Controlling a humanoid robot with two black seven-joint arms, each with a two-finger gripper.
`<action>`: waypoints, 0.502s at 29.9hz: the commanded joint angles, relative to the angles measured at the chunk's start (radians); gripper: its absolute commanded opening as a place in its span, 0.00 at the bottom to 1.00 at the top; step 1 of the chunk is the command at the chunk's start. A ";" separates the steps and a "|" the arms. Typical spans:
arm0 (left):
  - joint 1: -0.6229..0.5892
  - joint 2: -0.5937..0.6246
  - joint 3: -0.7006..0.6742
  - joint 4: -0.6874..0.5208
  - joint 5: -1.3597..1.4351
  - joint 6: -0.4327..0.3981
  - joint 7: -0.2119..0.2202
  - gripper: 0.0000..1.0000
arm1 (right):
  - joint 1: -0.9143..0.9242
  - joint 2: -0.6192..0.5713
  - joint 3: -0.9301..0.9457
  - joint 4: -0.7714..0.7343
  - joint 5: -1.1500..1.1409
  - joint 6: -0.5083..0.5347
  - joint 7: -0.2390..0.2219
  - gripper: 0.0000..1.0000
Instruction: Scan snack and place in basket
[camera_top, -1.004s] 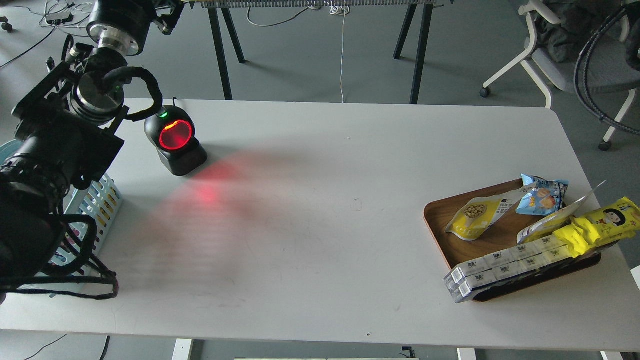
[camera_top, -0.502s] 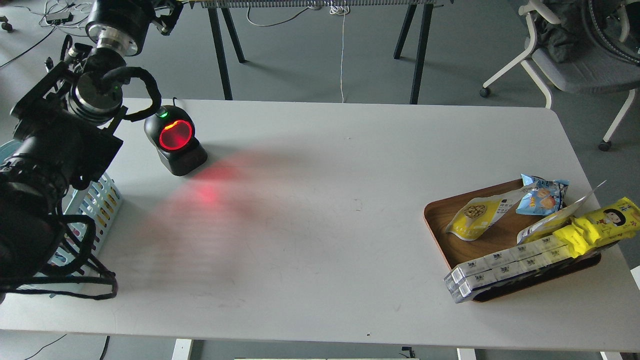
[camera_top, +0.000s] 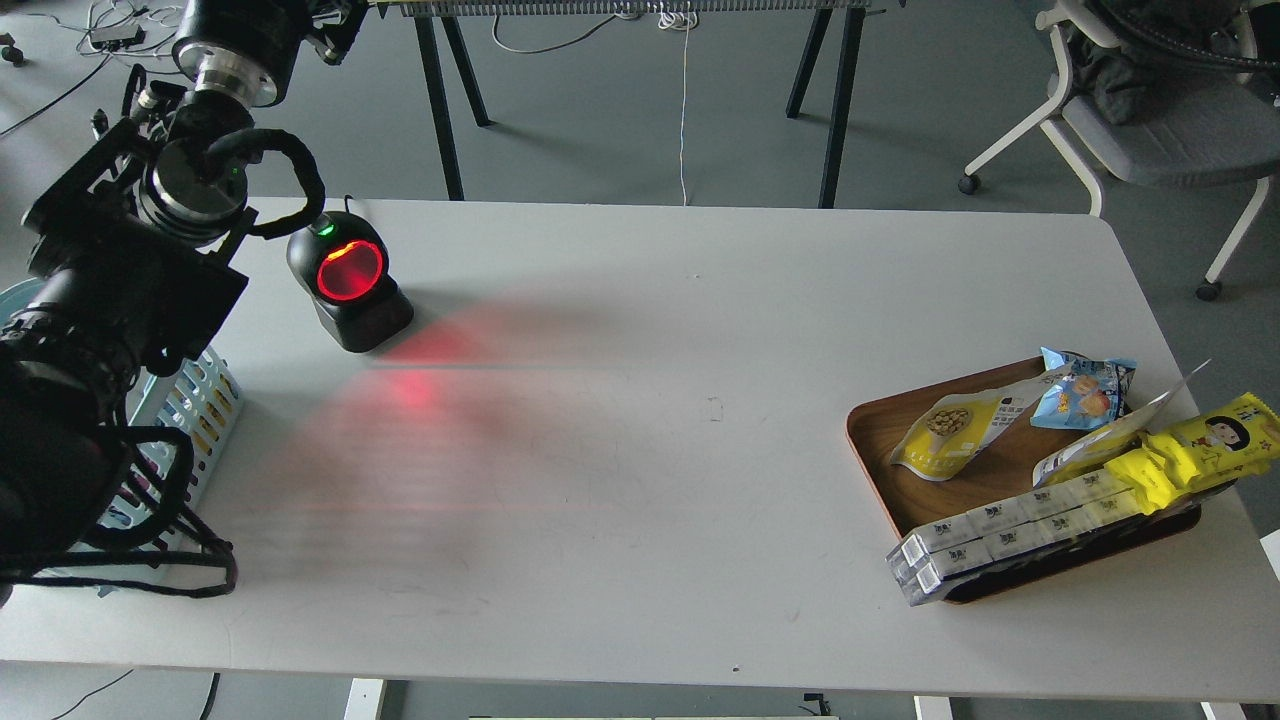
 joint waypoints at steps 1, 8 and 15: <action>0.002 0.000 -0.001 0.000 -0.002 0.000 0.000 1.00 | 0.043 0.029 -0.076 0.049 -0.088 0.000 0.011 0.99; 0.002 0.003 -0.007 -0.002 -0.002 0.000 0.000 1.00 | 0.112 0.051 -0.198 0.202 -0.312 0.000 0.019 0.99; 0.005 0.003 -0.004 -0.002 -0.002 0.000 0.000 1.00 | 0.124 0.063 -0.300 0.333 -0.548 -0.024 0.029 0.99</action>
